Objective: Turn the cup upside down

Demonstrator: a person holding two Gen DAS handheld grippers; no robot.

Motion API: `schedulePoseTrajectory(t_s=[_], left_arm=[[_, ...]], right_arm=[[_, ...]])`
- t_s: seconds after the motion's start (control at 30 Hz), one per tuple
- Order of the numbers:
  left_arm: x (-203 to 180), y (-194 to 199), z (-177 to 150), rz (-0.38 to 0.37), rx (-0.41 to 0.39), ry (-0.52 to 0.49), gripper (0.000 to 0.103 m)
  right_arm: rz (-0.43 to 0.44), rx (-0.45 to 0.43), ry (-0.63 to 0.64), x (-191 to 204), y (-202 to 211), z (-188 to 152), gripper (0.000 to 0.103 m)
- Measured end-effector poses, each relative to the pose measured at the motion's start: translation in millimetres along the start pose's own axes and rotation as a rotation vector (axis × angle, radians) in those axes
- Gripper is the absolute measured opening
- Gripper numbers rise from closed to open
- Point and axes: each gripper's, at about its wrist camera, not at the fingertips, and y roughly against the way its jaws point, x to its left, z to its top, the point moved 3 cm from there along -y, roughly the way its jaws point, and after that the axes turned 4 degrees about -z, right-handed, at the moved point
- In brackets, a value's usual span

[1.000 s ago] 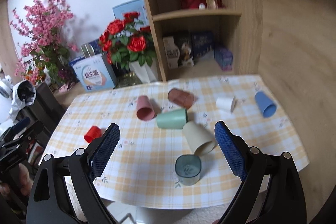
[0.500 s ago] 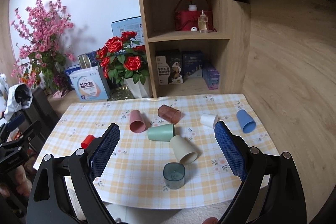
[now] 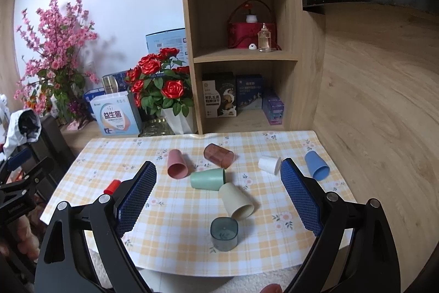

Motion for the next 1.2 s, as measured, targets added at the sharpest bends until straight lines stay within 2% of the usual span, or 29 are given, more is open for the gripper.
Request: schedulePoseTrajectory(t_s=[1.03,1.2], left_arm=[[-5,8,5,-0.013,-0.011,0.0,0.097],[-3,13,9,-0.004,-0.04,0.003,0.097]], right_arm=[[-0.01,-0.045,0.003,0,10,6,0.089],[-0.009,-0.047,0.004,0,10,6,0.089]])
